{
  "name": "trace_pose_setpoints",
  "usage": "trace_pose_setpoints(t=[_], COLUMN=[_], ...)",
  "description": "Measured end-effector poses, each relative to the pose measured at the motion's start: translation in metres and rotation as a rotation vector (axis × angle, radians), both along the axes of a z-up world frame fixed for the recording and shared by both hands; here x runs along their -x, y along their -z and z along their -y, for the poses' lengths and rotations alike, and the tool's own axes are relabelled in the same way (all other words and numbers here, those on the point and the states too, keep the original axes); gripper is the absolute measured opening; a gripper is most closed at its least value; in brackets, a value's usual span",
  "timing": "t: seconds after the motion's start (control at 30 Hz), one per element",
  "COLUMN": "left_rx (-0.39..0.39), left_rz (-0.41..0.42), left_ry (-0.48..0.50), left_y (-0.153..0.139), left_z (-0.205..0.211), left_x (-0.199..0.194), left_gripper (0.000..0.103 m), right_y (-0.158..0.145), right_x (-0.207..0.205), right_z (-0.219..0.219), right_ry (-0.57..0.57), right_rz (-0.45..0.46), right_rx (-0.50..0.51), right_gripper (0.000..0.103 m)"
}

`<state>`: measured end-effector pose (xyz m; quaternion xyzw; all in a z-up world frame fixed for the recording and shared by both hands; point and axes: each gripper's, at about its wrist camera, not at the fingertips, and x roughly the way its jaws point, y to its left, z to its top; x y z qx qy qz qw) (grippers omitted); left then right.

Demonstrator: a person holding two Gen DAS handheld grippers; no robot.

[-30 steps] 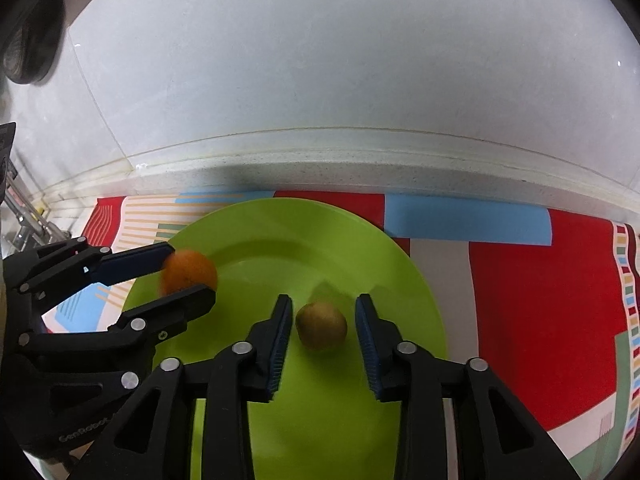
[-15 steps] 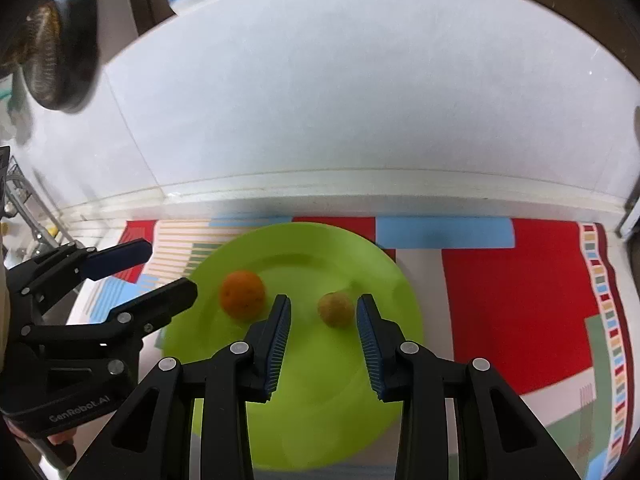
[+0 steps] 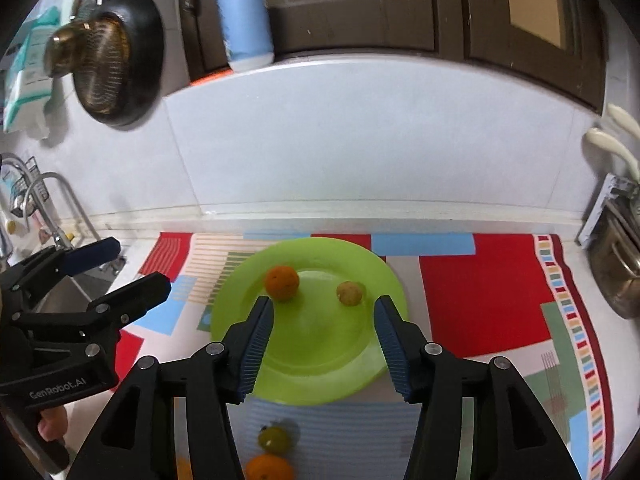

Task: Organize fruits
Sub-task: 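Withdraw both tools from the plate back toward the remaining fruits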

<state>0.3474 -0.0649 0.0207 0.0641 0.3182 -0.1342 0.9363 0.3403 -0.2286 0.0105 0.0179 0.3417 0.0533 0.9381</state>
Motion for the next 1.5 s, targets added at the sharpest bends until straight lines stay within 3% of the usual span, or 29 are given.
trace_pose_setpoints(t=[0.07,0.3,1.0,1.5], left_rx=[-0.004,0.030,0.013,0.009], left_rz=[0.012,0.027,0.106,0.077], left_ry=[-0.001,-0.005,-0.061,-0.037], left_y=[-0.003,-0.014,-0.012,0.031], left_z=[-0.003,-0.021,-0.068,-0.080], left_x=[0.010,0.048,0.149,0.173], left_gripper=[0.084,0.087,0.091,0.088], right_y=[-0.004,-0.012,-0.023,0.020], right_x=[0.013,0.052,0.154,0.171], right_z=[-0.002,-0.013,-0.057,-0.084], right_ry=[0.003,0.024,0.003,-0.072], right_rz=[0.014,0.034,0.161,0.071], right_rx=[-0.004,0.005,0.062,0.101], right_gripper=[0.061,0.068,0.069,0.068])
